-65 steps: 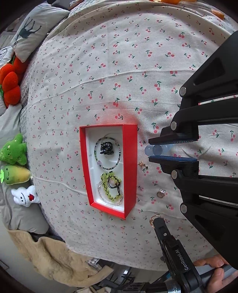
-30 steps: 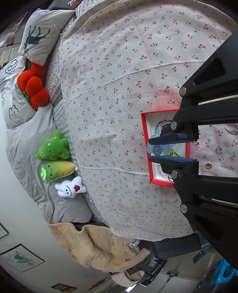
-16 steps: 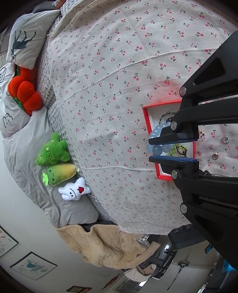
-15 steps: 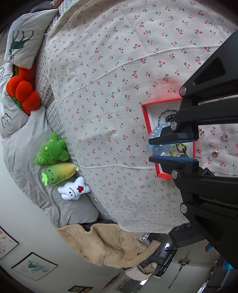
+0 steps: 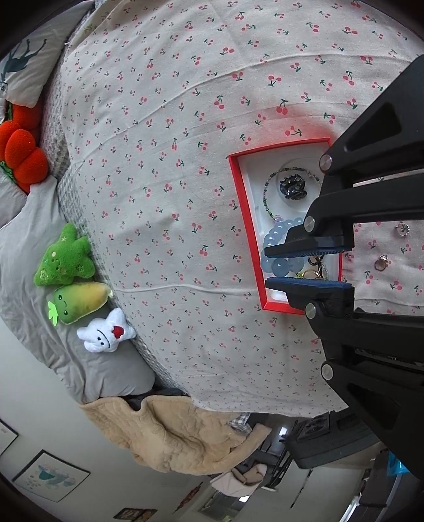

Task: Organize jewelry
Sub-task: 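Carry the gold rings with the left tool while the right tool carries the blue bracelet over the box, then open the left tool over the box while the right tool releases the blue bracelet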

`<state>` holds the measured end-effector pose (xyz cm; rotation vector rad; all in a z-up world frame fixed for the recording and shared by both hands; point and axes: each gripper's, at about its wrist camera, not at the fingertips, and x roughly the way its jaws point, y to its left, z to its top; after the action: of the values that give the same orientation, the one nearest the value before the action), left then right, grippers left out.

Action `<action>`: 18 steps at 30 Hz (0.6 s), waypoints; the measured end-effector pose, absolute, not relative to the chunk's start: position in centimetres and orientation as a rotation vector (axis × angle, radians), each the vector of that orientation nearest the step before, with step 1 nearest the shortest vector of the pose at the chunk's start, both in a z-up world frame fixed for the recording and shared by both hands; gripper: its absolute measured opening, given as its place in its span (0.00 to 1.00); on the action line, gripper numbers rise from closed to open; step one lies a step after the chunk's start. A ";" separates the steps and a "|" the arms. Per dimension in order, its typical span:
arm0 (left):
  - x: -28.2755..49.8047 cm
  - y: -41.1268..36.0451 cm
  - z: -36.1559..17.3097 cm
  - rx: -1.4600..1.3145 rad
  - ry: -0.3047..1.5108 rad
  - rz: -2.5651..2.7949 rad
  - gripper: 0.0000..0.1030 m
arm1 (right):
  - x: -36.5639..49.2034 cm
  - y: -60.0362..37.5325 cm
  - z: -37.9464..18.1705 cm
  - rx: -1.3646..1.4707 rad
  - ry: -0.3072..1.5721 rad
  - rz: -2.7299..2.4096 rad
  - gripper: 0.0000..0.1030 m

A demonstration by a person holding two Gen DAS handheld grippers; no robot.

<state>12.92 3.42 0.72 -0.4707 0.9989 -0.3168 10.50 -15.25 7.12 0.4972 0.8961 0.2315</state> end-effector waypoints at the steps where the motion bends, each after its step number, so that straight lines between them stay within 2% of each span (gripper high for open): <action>1: 12.8 3.6 0.9 -0.473 0.995 -0.319 0.22 | 10.7 -15.2 6.8 0.504 0.904 0.235 0.12; 5: 12.1 3.9 1.7 -0.469 0.978 -0.312 0.25 | 10.9 -15.4 6.1 0.512 0.916 0.221 0.12; 9: 10.9 4.6 1.9 -0.474 0.974 -0.285 0.37 | 10.7 -16.1 5.9 0.445 0.922 0.133 0.12; 12: 9.8 5.0 1.7 -0.471 0.974 -0.289 0.38 | 10.6 -16.7 5.7 0.370 0.919 0.045 0.12; 18: 7.8 6.0 1.3 -0.436 0.990 -0.239 0.49 | 10.3 -17.5 5.1 0.355 0.931 0.004 0.14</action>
<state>7.76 5.99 1.27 -0.4357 0.9896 -0.2387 10.29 -17.54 5.11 0.3547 0.9311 0.0043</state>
